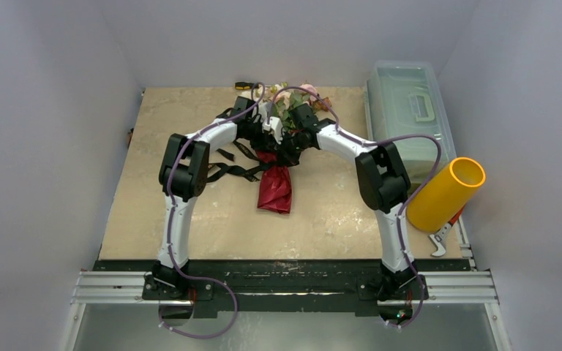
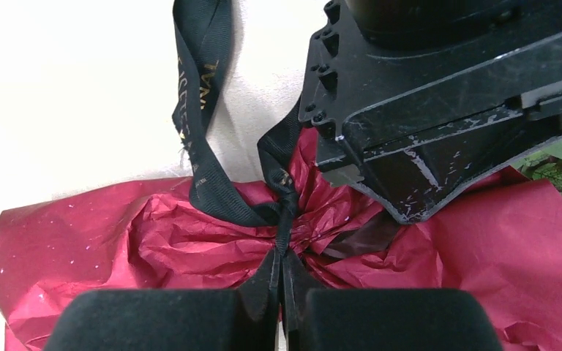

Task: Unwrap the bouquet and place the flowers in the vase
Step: Untie the ribbon from the wrapping paper.

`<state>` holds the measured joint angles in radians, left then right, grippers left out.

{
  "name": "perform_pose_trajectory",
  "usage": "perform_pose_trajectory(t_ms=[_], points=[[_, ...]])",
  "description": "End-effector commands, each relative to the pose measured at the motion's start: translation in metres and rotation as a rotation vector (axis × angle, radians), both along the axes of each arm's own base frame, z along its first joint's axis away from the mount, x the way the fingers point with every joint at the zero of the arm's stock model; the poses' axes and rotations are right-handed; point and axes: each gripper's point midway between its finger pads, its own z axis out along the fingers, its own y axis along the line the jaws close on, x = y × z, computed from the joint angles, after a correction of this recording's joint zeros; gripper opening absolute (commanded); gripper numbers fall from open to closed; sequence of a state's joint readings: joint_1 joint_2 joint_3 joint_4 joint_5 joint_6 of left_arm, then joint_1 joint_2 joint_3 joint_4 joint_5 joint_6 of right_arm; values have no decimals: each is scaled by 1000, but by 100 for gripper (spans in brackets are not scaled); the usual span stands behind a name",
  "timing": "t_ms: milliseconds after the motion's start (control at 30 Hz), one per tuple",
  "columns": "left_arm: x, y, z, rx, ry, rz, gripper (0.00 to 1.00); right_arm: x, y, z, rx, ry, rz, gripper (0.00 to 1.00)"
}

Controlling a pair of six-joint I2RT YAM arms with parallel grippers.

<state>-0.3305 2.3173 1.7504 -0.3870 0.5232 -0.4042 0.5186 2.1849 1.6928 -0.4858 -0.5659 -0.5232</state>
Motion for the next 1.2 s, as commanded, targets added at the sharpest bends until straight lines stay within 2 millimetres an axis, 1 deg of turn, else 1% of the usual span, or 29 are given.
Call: perform_pose_trajectory(t_ms=[0,133,233,300,367,467,567,633,733,867,933,1000,1033,1067,1133,1167], points=[[-29,58,-85,297,138,42,0,10,-4,35,15,-101,-11,0],[-28,62,-87,316,135,45,0,5,-7,63,45,-104,-22,0],[-30,65,-90,337,140,42,0,-1,-15,70,42,-84,-34,0],[-32,67,-91,349,141,39,0,-1,-23,68,34,-57,-66,1],[-31,68,-92,353,140,38,0,1,-33,63,33,-21,-95,0],[-32,69,-92,358,140,38,0,3,-51,55,20,28,-134,0],[-31,72,-93,368,141,44,0,5,-75,50,5,54,-185,0],[-30,74,-95,375,145,50,0,4,-97,45,-8,76,-229,0],[-29,78,-97,381,150,60,0,-3,-118,43,-21,72,-262,0],[-27,78,-97,380,148,60,0,-19,-131,32,-62,55,-238,0],[-26,76,-97,376,145,54,0,-17,-130,33,-66,54,-231,23],[-26,75,-96,374,142,50,0,-6,-115,43,-21,47,-240,40],[-26,74,-96,374,142,47,0,1,-106,48,0,33,-237,45],[-26,74,-96,374,142,44,0,6,-98,51,9,25,-232,47],[-26,73,-95,374,139,42,0,18,-79,57,43,2,-218,47],[-26,72,-95,374,138,40,0,23,-71,57,55,-2,-213,47]])
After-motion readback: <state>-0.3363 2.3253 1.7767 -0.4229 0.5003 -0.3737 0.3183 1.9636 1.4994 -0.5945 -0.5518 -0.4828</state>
